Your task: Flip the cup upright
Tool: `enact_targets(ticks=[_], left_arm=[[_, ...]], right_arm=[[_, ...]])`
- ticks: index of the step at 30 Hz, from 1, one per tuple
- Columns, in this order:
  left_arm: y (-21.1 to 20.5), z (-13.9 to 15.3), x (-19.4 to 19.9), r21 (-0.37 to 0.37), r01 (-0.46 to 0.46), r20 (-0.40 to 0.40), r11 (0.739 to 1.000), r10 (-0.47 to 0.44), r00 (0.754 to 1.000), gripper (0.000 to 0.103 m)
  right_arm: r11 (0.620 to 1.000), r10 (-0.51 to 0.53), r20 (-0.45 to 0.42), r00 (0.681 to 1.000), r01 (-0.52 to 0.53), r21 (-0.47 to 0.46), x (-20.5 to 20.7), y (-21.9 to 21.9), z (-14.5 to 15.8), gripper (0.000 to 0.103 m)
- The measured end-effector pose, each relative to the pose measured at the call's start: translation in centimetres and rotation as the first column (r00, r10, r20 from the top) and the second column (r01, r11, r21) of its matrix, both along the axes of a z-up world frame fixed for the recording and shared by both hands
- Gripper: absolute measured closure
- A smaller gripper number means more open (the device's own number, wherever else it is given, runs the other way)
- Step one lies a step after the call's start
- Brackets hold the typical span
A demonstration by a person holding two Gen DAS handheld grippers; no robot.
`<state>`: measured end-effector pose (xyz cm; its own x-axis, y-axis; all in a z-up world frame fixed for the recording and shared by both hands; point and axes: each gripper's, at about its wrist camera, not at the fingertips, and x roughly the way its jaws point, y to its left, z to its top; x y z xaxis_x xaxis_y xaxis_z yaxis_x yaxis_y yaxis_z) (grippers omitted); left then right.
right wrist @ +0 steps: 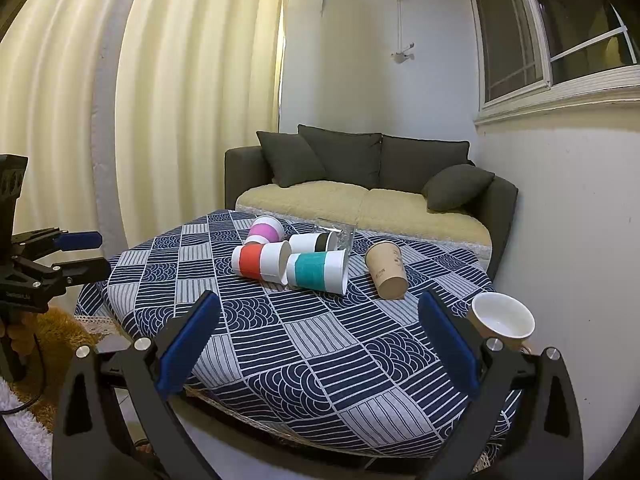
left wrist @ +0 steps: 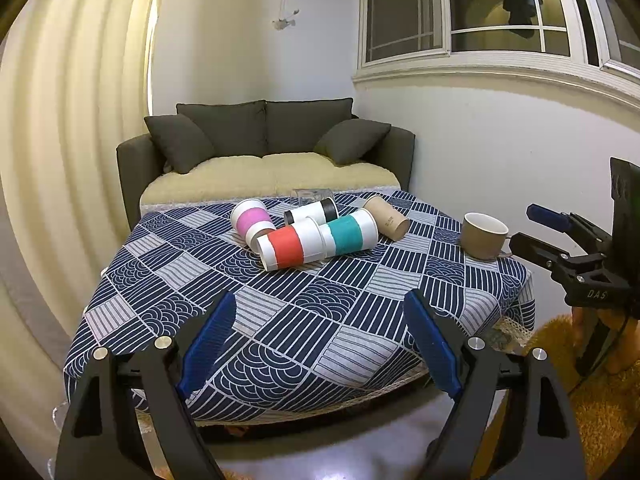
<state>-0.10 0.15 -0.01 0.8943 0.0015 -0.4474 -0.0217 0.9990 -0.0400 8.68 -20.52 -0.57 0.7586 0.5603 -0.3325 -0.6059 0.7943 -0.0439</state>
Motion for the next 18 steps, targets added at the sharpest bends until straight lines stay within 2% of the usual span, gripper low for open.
enact_targets(ticks=[18], left_arm=[[-0.04,0.0,0.09,0.004,0.002,-0.004,1.0,-0.002,1.0,0.019]], right_arm=[[1.0,-0.002,0.003,1.0,0.002,0.007,-0.13,-0.02,0.03,0.005]])
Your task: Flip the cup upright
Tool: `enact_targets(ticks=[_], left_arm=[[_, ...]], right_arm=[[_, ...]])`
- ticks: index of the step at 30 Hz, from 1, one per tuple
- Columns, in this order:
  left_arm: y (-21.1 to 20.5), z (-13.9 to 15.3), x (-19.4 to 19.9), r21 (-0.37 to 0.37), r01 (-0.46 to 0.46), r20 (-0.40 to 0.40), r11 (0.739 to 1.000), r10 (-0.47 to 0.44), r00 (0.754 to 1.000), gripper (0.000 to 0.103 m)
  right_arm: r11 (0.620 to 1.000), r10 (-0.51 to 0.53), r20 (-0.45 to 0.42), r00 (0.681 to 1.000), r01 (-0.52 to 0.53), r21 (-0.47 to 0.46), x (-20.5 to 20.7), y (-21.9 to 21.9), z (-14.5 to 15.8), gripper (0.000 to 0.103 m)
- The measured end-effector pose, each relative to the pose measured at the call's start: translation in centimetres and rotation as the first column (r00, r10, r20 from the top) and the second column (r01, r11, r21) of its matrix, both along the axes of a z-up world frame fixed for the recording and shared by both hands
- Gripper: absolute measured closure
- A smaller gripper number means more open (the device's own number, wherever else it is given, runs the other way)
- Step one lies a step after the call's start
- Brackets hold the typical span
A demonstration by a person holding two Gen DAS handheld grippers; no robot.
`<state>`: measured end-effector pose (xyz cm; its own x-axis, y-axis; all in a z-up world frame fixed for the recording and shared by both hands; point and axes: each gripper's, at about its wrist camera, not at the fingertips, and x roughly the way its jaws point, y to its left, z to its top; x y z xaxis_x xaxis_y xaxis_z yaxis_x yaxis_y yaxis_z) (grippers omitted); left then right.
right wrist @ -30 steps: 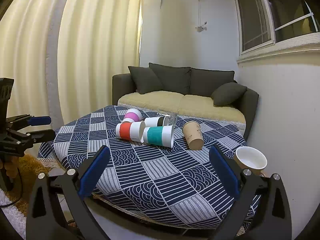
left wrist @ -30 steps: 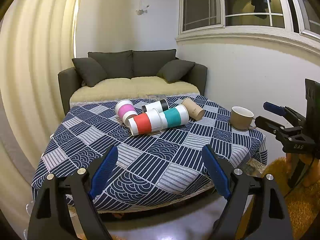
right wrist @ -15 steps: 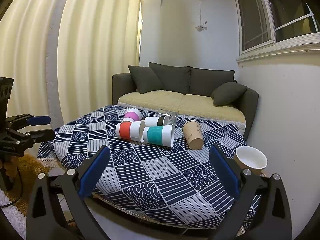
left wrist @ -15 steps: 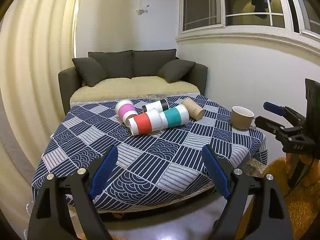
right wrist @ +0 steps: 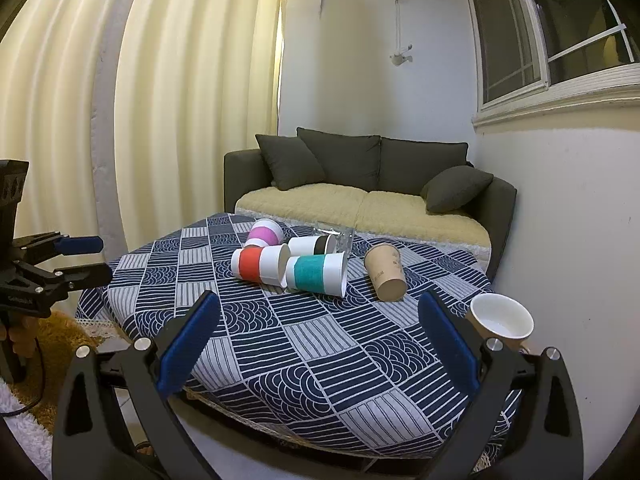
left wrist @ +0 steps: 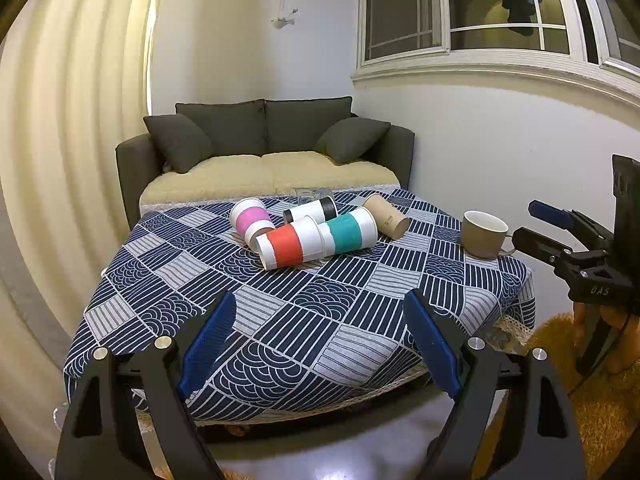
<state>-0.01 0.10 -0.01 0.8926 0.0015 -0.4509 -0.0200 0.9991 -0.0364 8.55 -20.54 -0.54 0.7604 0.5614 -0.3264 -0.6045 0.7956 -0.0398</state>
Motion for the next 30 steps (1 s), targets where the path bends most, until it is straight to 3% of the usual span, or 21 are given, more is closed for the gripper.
enact_targets(ticks=[30], left_arm=[[-0.2,0.03,-0.12,0.001,-0.001,-0.002,1.0,0.001,1.0,0.019]], right_arm=[[1.0,0.003,-0.005,1.0,-0.003,-0.001,0.17,-0.04,0.02,0.005]])
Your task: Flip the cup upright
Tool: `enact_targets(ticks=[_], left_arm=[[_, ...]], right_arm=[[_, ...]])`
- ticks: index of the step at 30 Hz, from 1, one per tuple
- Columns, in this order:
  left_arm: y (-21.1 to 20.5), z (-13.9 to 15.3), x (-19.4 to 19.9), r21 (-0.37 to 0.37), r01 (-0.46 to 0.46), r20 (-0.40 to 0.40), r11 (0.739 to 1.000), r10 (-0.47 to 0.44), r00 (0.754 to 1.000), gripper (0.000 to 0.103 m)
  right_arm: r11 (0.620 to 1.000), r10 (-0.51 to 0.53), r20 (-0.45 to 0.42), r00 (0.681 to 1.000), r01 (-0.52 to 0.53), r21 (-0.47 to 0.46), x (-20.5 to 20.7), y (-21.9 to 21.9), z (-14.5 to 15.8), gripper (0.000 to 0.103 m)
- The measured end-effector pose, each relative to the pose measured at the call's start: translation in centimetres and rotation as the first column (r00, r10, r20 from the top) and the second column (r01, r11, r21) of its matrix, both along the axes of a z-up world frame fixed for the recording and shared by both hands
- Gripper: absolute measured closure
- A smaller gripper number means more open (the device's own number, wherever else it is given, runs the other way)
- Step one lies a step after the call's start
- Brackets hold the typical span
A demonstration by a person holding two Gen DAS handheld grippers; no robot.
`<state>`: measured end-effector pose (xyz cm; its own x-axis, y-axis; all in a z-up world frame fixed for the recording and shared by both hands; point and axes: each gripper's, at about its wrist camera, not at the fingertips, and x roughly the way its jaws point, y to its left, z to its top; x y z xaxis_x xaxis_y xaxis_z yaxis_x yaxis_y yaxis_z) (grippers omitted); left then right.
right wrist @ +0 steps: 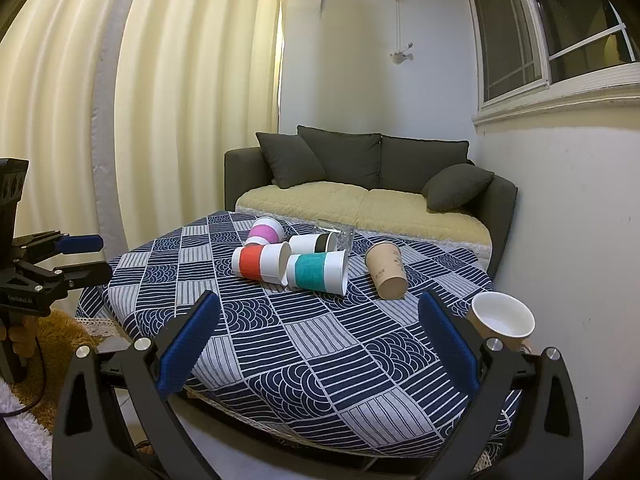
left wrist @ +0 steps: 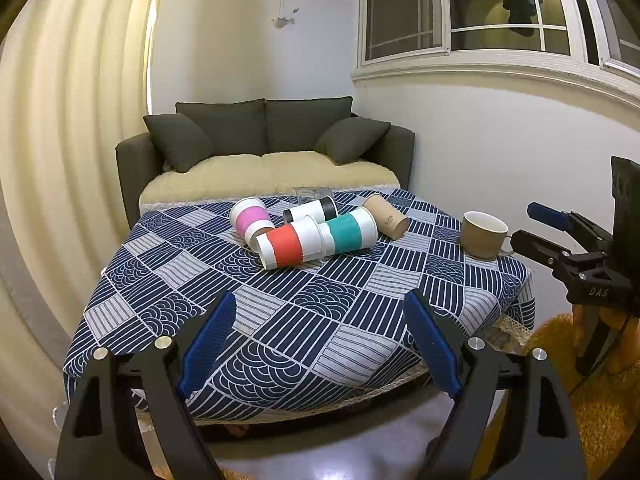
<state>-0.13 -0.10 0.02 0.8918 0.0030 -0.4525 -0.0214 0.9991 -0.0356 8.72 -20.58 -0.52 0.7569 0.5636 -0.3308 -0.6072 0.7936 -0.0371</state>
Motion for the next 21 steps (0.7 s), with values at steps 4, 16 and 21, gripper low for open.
enact_targets(ticks=[4,16,21], left_arm=[[0.0,0.0,0.1,0.002,0.002,-0.003,1.0,-0.002,1.0,0.019],[0.3,-0.3,1.5,-0.034,0.012,-0.065,0.999,-0.014,0.998,0.019],[1.1,-0.2,3.3,-0.097,0.044,-0.089,0.994,-0.052,0.995,0.019]], right_arm=[[1.0,-0.001,-0.003,1.0,0.001,-0.002,0.2,0.1,-0.1,0.005],[0.999,0.013,-0.022,1.0,-0.012,0.039,0.8,-0.1,0.2,0.005],[0.996,0.027,-0.119,0.993,-0.017,0.084,3.8,0.0,0.2,0.005]])
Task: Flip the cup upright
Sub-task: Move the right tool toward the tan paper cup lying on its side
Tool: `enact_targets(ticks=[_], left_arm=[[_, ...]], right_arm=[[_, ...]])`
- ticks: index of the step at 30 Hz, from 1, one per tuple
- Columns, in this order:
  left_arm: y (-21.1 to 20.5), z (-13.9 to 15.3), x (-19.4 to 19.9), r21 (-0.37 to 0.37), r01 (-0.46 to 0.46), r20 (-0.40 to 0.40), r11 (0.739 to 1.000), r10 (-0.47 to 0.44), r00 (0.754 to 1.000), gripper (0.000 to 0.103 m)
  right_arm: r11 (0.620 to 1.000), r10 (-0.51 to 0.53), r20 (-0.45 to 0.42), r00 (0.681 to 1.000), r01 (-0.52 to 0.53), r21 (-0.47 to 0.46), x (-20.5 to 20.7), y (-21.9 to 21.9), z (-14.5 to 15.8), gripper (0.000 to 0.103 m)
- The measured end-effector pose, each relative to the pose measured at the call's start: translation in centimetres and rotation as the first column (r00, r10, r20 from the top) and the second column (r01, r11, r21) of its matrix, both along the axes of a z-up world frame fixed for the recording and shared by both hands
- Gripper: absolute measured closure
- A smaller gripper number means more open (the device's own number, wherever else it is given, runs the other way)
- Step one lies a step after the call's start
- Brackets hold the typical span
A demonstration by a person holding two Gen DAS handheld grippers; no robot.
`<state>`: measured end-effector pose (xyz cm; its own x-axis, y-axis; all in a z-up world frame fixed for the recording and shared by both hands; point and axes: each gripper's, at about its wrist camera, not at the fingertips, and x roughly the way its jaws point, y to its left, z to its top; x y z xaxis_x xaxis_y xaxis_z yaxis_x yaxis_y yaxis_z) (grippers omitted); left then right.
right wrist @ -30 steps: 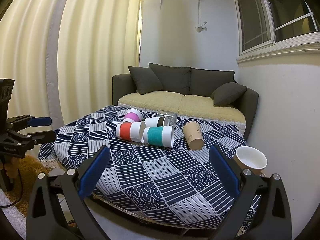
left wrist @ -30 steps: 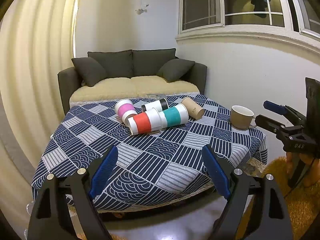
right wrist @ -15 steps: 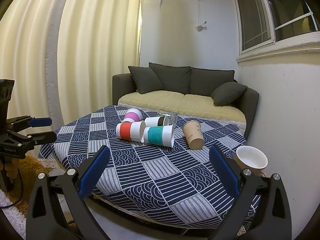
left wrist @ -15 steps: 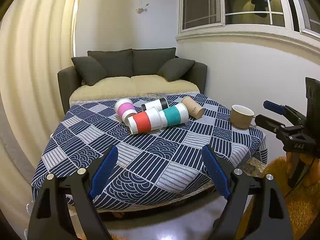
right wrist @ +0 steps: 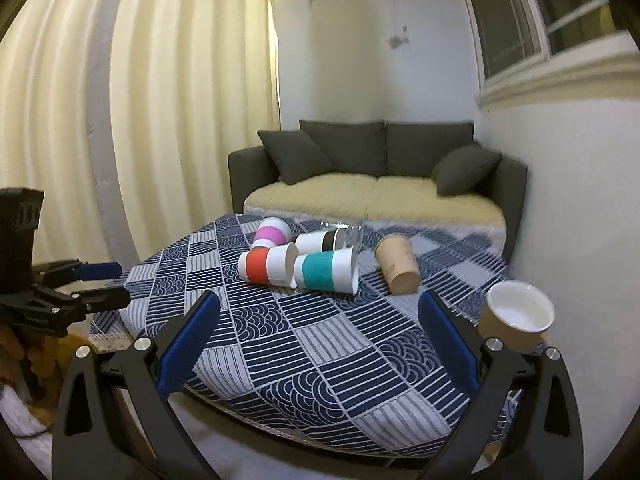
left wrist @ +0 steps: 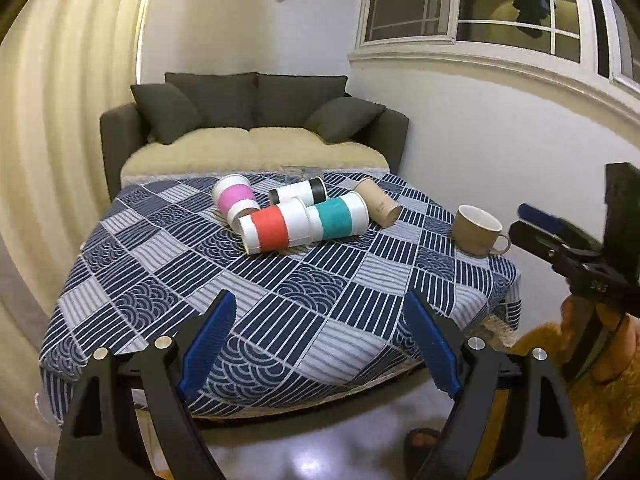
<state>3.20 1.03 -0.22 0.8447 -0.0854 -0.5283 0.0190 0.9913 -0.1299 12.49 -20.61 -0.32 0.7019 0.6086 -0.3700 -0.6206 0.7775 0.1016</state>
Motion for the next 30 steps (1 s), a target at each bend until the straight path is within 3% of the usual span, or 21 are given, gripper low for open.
enact_targets(ticks=[5,8,13,18,24,28,30], left_arm=[[0.2,0.4,3.2,-0.011,0.038,-0.028,0.999,-0.039,0.999,0.019],[0.5,0.6,5.2,-0.055,0.093,-0.029,0.994,-0.094,0.995,0.019],[1.1,0.2,8.6,-0.105,0.091,-0.056,0.99,-0.097,0.994,0.019],[1.2,-0.2,11.4,-0.158,0.103,-0.077,0.982,-0.116,0.99,0.019],[1.6,-1.5,13.9,-0.192,0.096,-0.091,0.977,-0.115,0.989,0.019],[2.6,-3.0,14.6,-0.241,0.072,-0.117,0.968,-0.103,0.988,0.019],[3.2,-3.6,14.5,-0.254,0.062,-0.127,0.965,-0.097,0.987,0.019]], right_arm=[[1.0,-0.008,-0.084,0.996,0.005,-0.03,4.4,1.2,0.5,0.005],[0.998,0.015,-0.186,0.982,-0.027,-0.062,8.2,2.5,0.4,0.005],[0.987,-0.009,-0.336,0.942,-0.045,-0.155,14.9,4.6,-0.3,0.005],[0.962,-0.052,-0.473,0.88,-0.083,-0.26,22.0,7.0,-1.7,0.005],[0.931,-0.104,-0.552,0.827,-0.114,-0.346,28.1,9.3,-3.5,0.006],[0.886,-0.146,-0.598,0.788,-0.165,-0.433,30.3,11.1,-5.7,0.015],[0.869,-0.167,-0.593,0.788,-0.167,-0.466,31.1,11.3,-6.4,0.018]])
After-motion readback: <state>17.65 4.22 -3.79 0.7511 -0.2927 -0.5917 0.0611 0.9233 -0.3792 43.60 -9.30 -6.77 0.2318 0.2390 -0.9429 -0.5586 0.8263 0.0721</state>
